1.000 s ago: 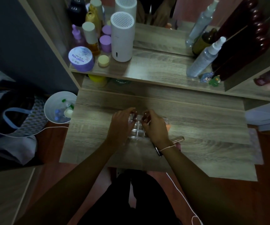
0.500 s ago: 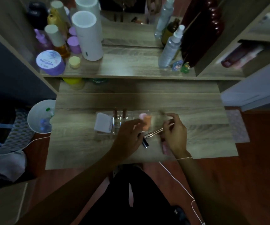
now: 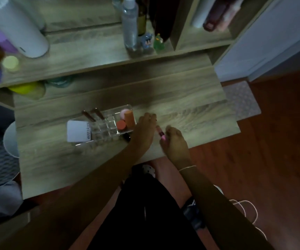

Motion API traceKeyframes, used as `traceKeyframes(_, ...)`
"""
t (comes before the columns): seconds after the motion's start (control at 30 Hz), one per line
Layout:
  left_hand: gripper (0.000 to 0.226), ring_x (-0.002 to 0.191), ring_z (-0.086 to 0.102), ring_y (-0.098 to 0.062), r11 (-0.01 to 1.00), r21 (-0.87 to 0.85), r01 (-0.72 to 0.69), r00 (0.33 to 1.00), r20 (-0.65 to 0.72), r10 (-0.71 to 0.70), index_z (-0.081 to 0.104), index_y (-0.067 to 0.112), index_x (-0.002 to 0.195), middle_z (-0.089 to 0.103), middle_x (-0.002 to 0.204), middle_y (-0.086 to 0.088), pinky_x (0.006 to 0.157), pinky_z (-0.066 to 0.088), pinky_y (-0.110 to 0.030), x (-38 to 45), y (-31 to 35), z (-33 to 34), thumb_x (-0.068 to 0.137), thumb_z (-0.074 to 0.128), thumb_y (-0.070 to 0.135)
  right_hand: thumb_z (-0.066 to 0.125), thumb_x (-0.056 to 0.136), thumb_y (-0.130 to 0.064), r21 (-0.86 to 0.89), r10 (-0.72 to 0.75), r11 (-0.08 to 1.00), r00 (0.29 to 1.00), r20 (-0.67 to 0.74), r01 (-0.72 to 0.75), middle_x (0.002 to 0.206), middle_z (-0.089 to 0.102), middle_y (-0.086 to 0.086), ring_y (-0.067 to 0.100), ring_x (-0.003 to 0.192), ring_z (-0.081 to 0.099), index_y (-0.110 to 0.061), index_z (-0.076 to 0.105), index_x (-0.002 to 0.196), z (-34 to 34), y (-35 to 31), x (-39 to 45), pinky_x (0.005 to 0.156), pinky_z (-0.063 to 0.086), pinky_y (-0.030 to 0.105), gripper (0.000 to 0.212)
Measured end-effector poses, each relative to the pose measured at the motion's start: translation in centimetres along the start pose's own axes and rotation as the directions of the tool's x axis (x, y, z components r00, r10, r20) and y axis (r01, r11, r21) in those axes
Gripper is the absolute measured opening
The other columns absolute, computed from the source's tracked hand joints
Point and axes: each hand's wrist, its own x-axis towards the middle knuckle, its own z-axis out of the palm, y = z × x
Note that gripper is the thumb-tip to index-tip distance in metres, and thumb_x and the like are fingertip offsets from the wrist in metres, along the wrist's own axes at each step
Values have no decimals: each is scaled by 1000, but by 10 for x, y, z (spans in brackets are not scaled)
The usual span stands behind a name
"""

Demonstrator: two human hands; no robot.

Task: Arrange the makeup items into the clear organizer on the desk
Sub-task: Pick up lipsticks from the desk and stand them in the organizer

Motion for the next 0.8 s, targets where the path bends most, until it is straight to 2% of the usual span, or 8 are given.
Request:
traceKeyframes(0.13, 36, 89, 63, -13, 957, 291, -1, 1000, 14, -3, 57, 17, 115, 64, 106, 0, 70, 50, -22, -1, 4, 2, 80, 62, 9, 62, 85, -15, 111, 71, 992, 997, -44, -65, 94, 63, 16, 33, 85, 60, -6, 53, 105, -10, 15, 1, 70, 48, 38, 24)
traceKeyframes(0.23, 32, 79, 66, -11, 948, 316, 26, 1000, -11, -24, 65, 19, 103, 68, 94, 2, 64, 53, -21, 0, 8, -4, 72, 74, 14, 67, 81, -17, 174, 103, 980, 995, -17, -99, 87, 65, 11, 30, 79, 62, -11, 52, 98, -14, 22, 2, 68, 49, 36, 23)
traceKeyframes(0.33, 31, 105, 55, -32, 993, 88, 79, 997, 17, -81, 54, 6, 115, 57, 116, -15, 84, 47, -44, 9, 8, 0, 86, 59, 2, 69, 81, -21, 205, 133, 970, 991, 14, -133, 86, 67, 11, 29, 77, 63, -12, 53, 96, -15, 25, 3, 67, 51, 36, 24)
traceKeyframes(0.37, 31, 109, 52, -34, 998, 17, 67, 998, -8, -66, 51, 4, 119, 54, 120, -17, 88, 44, -45, 13, 8, 1, 88, 54, 0, 69, 81, -23, 223, 150, 963, 988, 31, -153, 84, 68, 11, 29, 75, 64, -12, 54, 95, -17, 26, 4, 68, 53, 38, 23)
traceKeyframes(0.5, 40, 119, 48, -32, 978, -210, 18, 991, -127, -45, 45, 5, 133, 48, 131, -21, 96, 40, -34, 18, 15, -8, 94, 44, -3, 66, 86, -31, 320, 228, 912, 966, 119, -255, 84, 71, 14, 30, 76, 69, -12, 56, 97, -30, 23, 13, 74, 57, 44, 23)
traceKeyframes(0.63, 39, 118, 50, -30, 945, -321, -57, 957, -288, -40, 48, 8, 134, 54, 123, -12, 92, 31, -8, 9, 24, -34, 96, 47, 1, 60, 91, -29, 399, 87, 905, 983, 164, -146, 92, 71, 9, 25, 78, 69, -20, 57, 112, -51, 4, 26, 70, 56, 39, 23)
traceKeyframes(0.73, 40, 109, 57, -28, 937, -317, -146, 908, -420, 0, 52, 8, 131, 56, 122, -18, 91, 45, -29, -8, 18, -56, 93, 52, -3, 60, 92, -23, 539, -55, 840, 975, 214, -71, 88, 67, 4, 17, 67, 69, -30, 58, 102, -64, -28, 36, 56, 54, 25, 12)
traceKeyframes(0.8, 38, 102, 59, -29, 938, -323, -128, 872, -486, -49, 52, 9, 131, 57, 119, -20, 84, 51, -37, -19, 8, -71, 94, 53, 1, 64, 90, -19, 629, -95, 770, 957, 273, -103, 88, 66, 4, 21, 70, 68, -32, 60, 96, -67, -49, 43, 59, 56, 31, 15)
